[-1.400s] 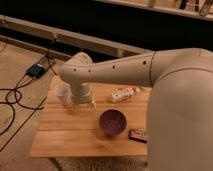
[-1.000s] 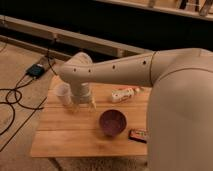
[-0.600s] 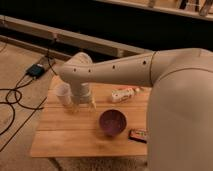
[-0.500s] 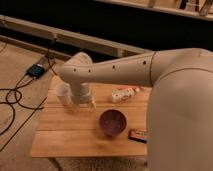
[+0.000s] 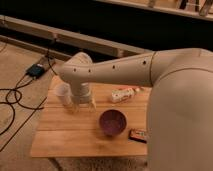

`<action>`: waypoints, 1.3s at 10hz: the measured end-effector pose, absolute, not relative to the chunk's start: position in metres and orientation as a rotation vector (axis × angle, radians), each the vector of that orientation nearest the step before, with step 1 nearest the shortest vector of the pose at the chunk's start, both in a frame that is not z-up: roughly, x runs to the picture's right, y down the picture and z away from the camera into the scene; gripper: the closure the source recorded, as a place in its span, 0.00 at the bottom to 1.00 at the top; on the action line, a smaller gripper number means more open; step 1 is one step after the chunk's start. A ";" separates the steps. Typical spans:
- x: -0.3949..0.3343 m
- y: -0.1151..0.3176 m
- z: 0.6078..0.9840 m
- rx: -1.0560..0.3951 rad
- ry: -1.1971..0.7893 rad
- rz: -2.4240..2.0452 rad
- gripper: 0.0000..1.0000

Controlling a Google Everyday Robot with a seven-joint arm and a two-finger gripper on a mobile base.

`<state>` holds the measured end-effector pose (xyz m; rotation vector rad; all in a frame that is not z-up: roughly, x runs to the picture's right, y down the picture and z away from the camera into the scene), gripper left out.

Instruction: Place the ceramic cup in the ceramic bowl

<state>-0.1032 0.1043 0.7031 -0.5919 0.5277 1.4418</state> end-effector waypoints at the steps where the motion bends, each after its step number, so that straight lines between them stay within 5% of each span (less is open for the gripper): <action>1: -0.103 0.104 0.703 -0.592 0.528 1.442 0.35; 13: -0.100 0.098 0.711 -0.573 0.514 1.425 0.35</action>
